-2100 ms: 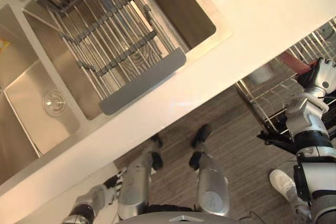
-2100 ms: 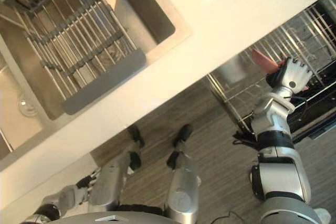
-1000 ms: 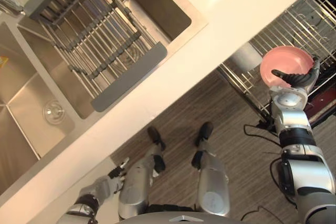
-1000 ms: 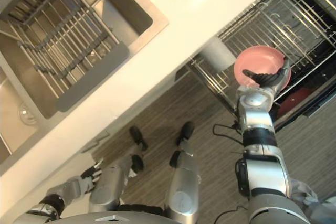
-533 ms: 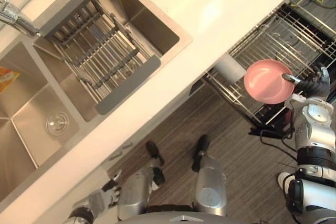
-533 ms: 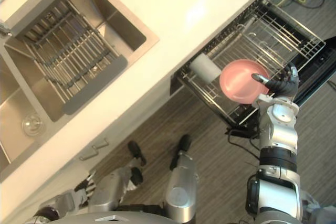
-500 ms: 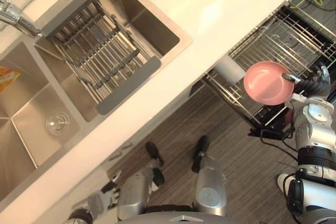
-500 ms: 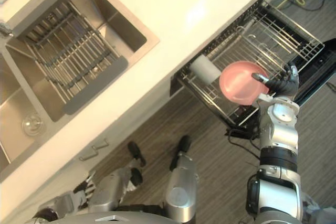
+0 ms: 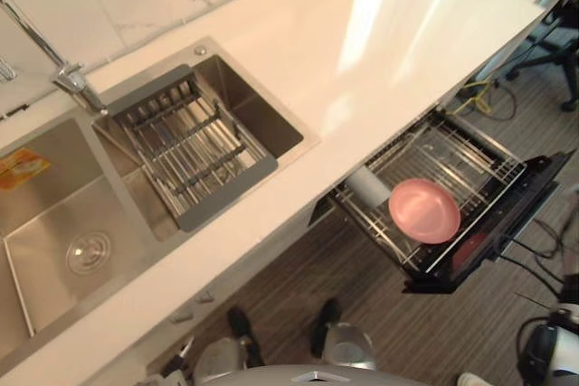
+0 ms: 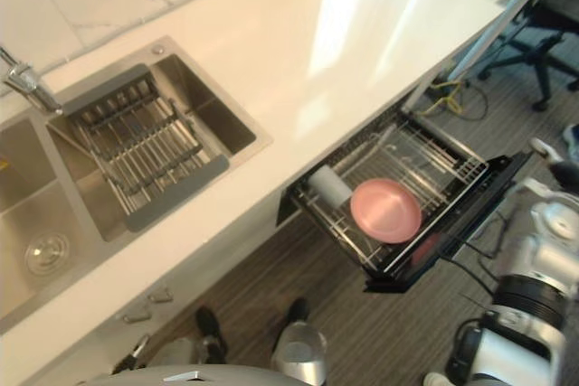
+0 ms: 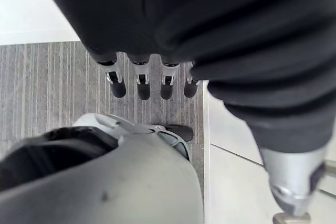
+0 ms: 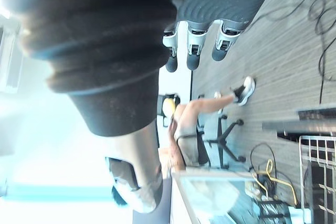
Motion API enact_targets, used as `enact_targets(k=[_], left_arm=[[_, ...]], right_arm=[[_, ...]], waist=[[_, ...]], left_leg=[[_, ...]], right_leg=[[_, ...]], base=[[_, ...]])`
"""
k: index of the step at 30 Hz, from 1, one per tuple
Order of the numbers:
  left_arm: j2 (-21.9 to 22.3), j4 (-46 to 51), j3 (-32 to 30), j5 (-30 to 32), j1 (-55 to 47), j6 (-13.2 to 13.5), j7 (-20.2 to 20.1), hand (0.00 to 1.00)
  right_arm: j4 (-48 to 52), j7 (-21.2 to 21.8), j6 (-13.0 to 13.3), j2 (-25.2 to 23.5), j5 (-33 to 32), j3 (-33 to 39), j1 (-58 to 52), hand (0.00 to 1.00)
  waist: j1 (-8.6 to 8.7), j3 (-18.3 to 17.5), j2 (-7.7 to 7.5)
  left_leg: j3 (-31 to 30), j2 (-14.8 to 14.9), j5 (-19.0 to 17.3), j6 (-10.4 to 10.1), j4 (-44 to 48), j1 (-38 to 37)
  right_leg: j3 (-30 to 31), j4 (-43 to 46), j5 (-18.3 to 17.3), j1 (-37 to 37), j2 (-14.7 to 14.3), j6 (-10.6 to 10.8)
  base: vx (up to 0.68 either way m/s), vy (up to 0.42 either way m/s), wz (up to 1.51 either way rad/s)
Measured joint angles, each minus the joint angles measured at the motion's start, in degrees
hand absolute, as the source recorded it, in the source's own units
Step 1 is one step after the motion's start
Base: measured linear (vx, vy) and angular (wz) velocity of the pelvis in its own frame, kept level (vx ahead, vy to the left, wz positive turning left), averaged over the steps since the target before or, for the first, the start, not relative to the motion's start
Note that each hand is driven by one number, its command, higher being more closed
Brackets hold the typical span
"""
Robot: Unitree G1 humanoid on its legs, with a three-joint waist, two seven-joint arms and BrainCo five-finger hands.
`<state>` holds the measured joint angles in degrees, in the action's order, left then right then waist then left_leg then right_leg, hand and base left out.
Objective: Walk over to the sink, pick up the cup, carry it to the dishwasher, place the cup inside the dishwasher, then close the dishwasher door
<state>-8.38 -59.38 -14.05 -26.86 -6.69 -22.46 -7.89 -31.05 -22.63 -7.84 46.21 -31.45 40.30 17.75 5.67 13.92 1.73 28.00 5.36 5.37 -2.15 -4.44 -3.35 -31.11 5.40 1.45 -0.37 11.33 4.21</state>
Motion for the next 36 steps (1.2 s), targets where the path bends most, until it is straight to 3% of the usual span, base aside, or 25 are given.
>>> enact_targets(k=[5,8,12,16,18,23,28,32,36], left_arm=[[0.0,-1.9,-1.6,-0.4,-1.4,0.0,0.0,0.00],[0.0,-2.7,-1.6,-0.3,-2.3,-0.1,0.0,0.00],[0.5,-2.7,-1.6,0.2,-2.7,0.0,0.1,0.00],[1.2,-2.4,-1.5,1.2,-2.6,0.0,0.3,0.00],[1.2,-2.4,-1.4,2.3,-2.6,0.0,0.6,0.00],[1.1,-1.7,-0.2,2.3,-2.6,0.0,1.3,0.00],[1.0,-1.2,0.8,2.4,-2.6,0.0,1.3,0.00],[0.3,-0.8,1.9,2.4,-3.4,0.1,1.2,0.00],[0.5,-0.8,3.2,2.5,-3.8,0.3,-0.1,0.00]], right_arm=[[-10.2,7.2,-2.2,1.8,-7.7,3.7,-7.9,0.00],[-10.6,10.4,-2.7,-2.9,-9.9,3.7,-12.2,0.00],[-10.5,14.6,-3.7,-11.4,-9.6,2.6,-13.5,0.00],[-10.6,17.2,-3.7,-19.9,-8.5,0.2,-14.3,0.00],[-10.6,17.7,-3.7,-21.6,-7.3,-1.3,-14.3,0.00],[-12.6,17.6,-3.7,-22.2,-6.8,-4.3,-12.4,0.00],[-16.1,15.7,-1.7,-20.8,-9.9,-4.2,-10.3,0.00],[-17.4,12.7,0.8,-20.2,-12.2,-4.6,-8.4,0.00],[-17.0,7.0,3.2,-18.9,-13.7,-8.7,-6.6,0.00]], waist=[[2.05,-2.8,-1.74],[2.22,-5.1,-1.82],[1.97,-5.3,-1.65],[0.40,-5.5,-1.18],[-0.28,-5.4,-1.10],[-1.07,-4.4,-0.28],[-2.20,-1.8,0.40],[-2.52,-0.2,0.99],[-4.04,0.7,2.20]], left_leg=[[-0.4,0.7,-0.5,-0.7,0.0,-0.9],[0.1,1.1,-0.8,-1.1,-0.3,-0.9],[0.2,1.3,-1.0,-1.4,0.0,-1.8],[0.1,1.2,-1.0,-1.5,-0.1,-1.7],[0.1,1.2,-1.0,-1.5,-0.1,-1.7],[-1.4,0.7,-0.4,-0.9,0.0,-1.0],[-3.2,0.1,0.0,-0.7,0.0,0.1],[-4.5,-0.3,0.3,-0.7,0.0,1.1],[-4.7,-0.1,0.5,-1.5,0.0,3.5]], right_leg=[[-1.2,-2.1,-0.2,2.5,-1.2,0.0],[-1.1,-3.6,-0.1,2.8,-2.0,-0.1],[-1.1,-5.0,0.7,4.0,-2.4,-0.1],[-1.4,-6.2,1.1,4.4,-2.6,-0.2],[-1.5,-6.5,1.3,4.4,-2.6,-0.2],[-3.0,-6.7,2.2,4.6,-2.2,0.1],[-4.4,-6.7,2.4,4.4,-1.7,0.3],[-5.5,-6.7,2.1,4.1,-1.4,0.5],[-6.5,-6.6,2.1,1.9,-1.3,0.2]], base=[[0.00,-0.035,0.03],[0.00,-0.026,-0.07],[0.00,-0.009,-0.03],[0.00,0.002,0.01],[0.04,0.001,0.04],[0.05,0.003,0.13],[0.01,0.014,0.14],[-0.01,0.016,0.12],[-0.03,0.003,0.00]])
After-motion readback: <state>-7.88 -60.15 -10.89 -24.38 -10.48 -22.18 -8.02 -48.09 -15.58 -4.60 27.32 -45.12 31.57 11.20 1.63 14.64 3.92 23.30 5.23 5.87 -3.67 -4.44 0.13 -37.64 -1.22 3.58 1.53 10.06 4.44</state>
